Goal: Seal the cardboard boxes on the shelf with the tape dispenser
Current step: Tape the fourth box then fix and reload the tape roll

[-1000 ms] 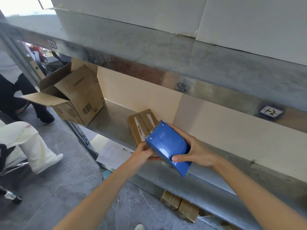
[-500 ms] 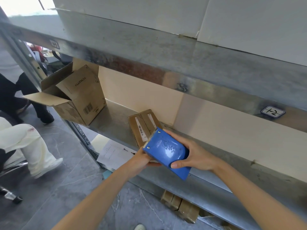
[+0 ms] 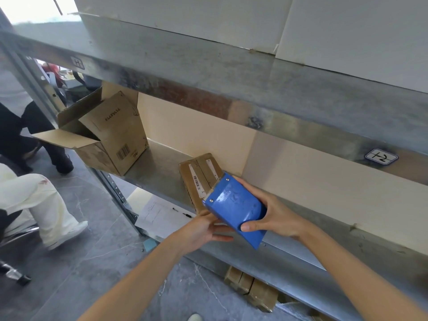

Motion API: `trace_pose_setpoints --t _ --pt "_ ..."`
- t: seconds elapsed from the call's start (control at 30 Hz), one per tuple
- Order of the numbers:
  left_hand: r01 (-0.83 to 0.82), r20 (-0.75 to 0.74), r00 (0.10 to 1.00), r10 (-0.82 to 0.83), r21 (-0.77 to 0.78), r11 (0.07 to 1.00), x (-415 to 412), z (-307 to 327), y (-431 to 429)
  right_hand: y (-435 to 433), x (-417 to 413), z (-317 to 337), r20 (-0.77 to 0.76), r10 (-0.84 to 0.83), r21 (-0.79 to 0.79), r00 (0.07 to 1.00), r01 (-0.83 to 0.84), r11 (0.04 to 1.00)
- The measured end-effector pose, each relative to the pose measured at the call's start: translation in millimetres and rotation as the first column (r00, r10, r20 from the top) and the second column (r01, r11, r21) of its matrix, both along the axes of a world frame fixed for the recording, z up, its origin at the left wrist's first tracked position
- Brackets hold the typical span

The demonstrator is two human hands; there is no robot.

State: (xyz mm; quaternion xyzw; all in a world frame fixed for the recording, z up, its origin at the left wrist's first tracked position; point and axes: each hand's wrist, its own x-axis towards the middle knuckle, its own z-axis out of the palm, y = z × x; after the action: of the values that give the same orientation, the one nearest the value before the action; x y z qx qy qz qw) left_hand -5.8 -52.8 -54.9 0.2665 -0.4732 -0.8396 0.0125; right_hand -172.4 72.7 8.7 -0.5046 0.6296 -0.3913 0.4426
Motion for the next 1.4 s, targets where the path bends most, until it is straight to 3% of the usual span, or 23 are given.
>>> trace_pose_setpoints --t 0.13,0.6,0.83,1.2,1.4 --pt "-0.027 0.010 1.000 0.028 -0.071 0.997 -1 1 -5 0 -2 1 -0.018 0.004 0.006 1.000 -0.004 1.000" --pt "-0.155 0.011 0.988 0.156 -0.065 0.986 -5 -6 -3 -2 -3 7 0.035 -0.038 -0.005 0.999 0.039 0.999" --pt "-0.072 0.038 0.996 0.077 -0.105 0.992 1 -2 -12 -2 -1 7 0.012 0.040 0.003 0.999 -0.041 0.999" --pt "-0.138 0.096 0.985 0.143 -0.056 0.989 1 -14 -16 -2 -2 4 0.038 0.062 0.020 0.997 -0.063 0.998" --pt "-0.023 -0.032 0.999 0.020 -0.093 0.995 4 -3 -21 -3 -3 5 0.073 0.014 0.004 0.997 -0.014 1.000"
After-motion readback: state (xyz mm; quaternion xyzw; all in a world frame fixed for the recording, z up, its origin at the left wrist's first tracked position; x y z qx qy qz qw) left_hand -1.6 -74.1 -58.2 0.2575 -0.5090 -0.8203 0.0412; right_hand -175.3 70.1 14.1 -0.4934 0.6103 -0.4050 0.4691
